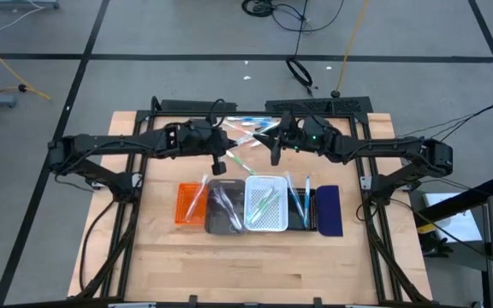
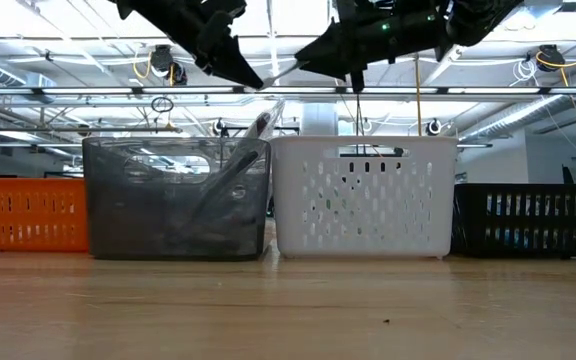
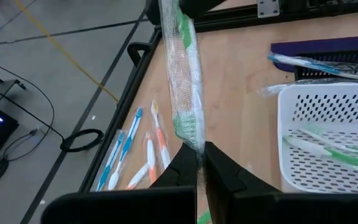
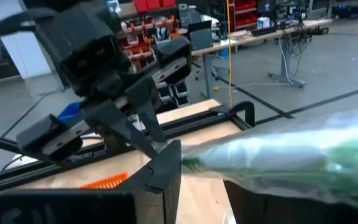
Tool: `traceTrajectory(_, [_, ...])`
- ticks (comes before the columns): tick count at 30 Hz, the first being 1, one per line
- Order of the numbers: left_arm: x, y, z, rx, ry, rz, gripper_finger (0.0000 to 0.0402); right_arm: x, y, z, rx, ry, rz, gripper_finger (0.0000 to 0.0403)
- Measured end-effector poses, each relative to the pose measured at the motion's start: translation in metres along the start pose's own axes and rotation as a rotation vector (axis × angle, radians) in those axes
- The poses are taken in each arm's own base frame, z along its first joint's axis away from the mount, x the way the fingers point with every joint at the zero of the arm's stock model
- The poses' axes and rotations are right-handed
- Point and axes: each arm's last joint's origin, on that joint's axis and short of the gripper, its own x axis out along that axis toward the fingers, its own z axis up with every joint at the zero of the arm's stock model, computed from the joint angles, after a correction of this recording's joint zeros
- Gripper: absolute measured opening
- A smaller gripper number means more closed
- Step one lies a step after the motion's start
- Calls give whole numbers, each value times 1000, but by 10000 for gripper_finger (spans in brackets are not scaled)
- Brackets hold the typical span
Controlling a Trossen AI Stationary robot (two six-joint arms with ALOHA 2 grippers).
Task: Pick & Place Toothbrushes
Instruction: Put the green toothbrush into the white bin
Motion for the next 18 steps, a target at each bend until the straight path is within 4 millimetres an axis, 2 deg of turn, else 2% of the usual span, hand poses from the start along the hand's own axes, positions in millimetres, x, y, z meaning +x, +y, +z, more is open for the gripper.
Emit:
traceTrajectory(6, [-1,-6,2,8,-3,3,0,0,0,0,17,-4,5,86])
traceTrajectory(10, [-1,-6,1,-6,-2,5,8,0,2,0,-15,0,25,21])
traceTrajectory(18, [-1,-6,1,-31,0,12,50,0,4,-1,-50,12,14,12])
